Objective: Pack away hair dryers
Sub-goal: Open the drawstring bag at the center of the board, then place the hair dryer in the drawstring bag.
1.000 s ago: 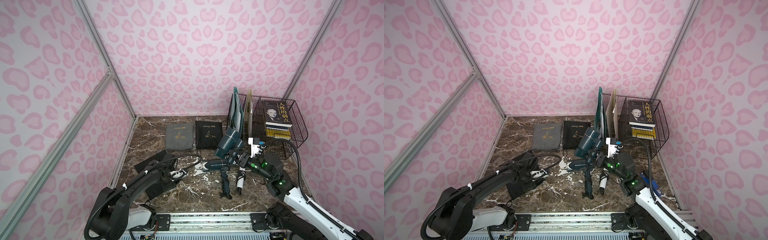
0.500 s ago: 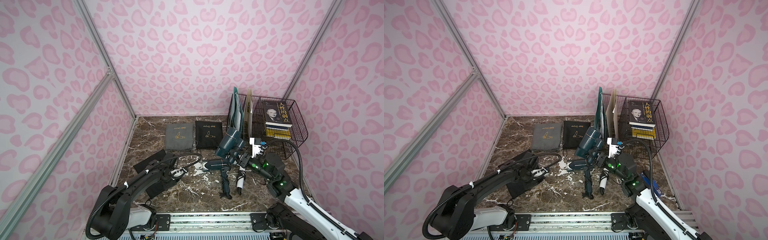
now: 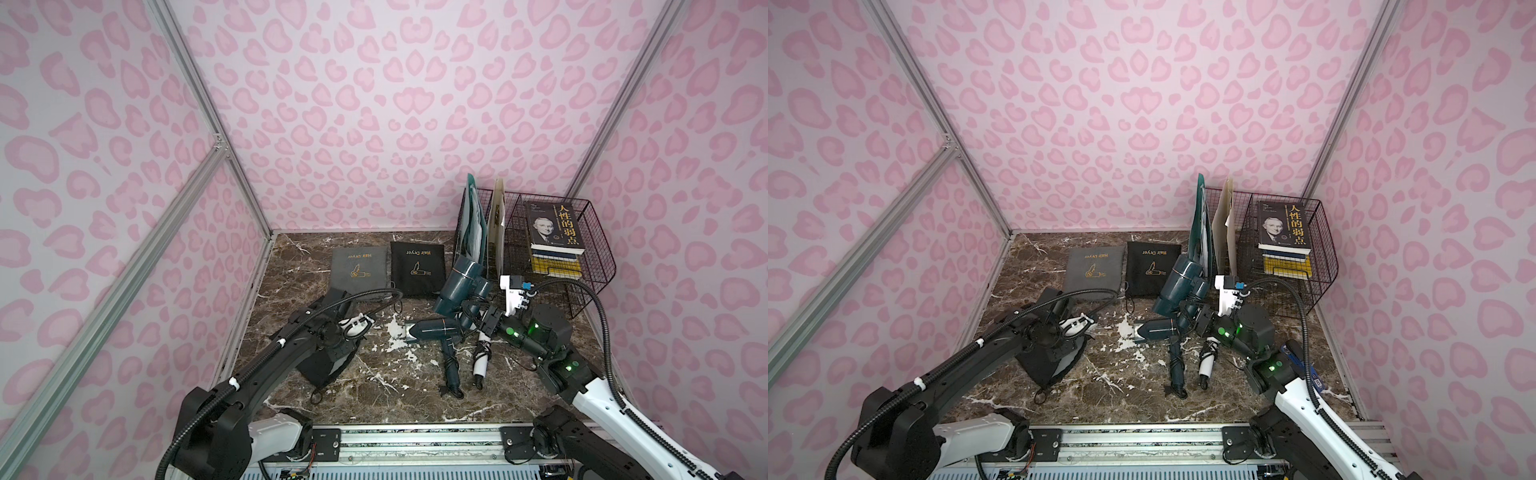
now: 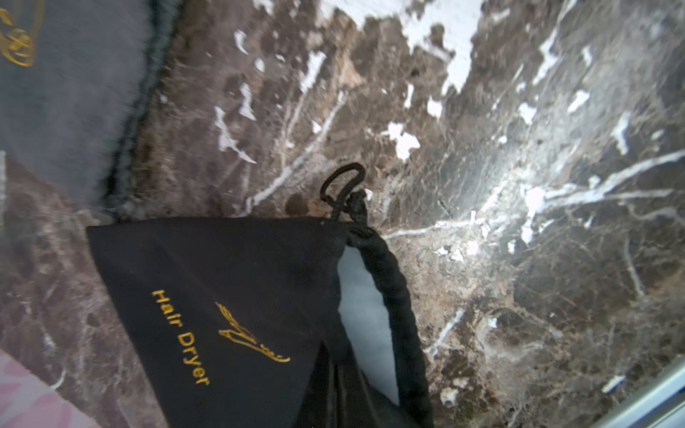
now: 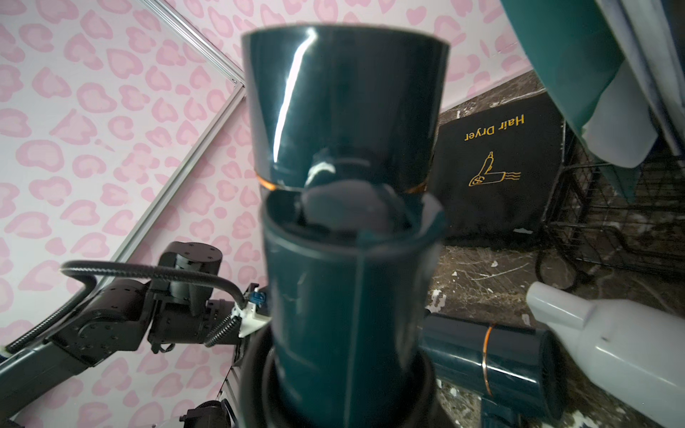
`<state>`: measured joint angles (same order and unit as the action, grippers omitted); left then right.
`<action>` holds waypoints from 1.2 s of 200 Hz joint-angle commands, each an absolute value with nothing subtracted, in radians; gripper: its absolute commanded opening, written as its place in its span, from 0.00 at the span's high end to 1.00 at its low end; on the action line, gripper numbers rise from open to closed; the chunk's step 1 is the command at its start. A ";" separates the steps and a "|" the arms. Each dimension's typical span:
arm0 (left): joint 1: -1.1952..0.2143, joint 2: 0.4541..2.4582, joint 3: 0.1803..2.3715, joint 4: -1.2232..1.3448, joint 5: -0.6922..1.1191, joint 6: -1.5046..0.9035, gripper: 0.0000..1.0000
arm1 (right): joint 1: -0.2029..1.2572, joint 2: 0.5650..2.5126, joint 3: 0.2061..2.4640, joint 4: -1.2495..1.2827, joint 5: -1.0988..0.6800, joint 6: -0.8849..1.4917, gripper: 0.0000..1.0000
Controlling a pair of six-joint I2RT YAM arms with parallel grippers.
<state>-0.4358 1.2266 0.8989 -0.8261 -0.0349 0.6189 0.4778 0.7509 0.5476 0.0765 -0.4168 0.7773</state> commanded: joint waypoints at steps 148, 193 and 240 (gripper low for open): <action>-0.436 1.361 1.402 -1.138 0.124 0.382 0.98 | 1.025 1.051 0.817 -0.152 -0.299 0.637 1.00; -0.436 1.367 1.416 -1.139 0.161 0.353 0.98 | 1.099 1.159 0.877 -0.159 -0.287 0.639 1.00; -0.436 1.358 1.415 -1.141 0.182 0.341 0.98 | 1.137 1.249 0.914 -0.135 -0.301 0.654 1.00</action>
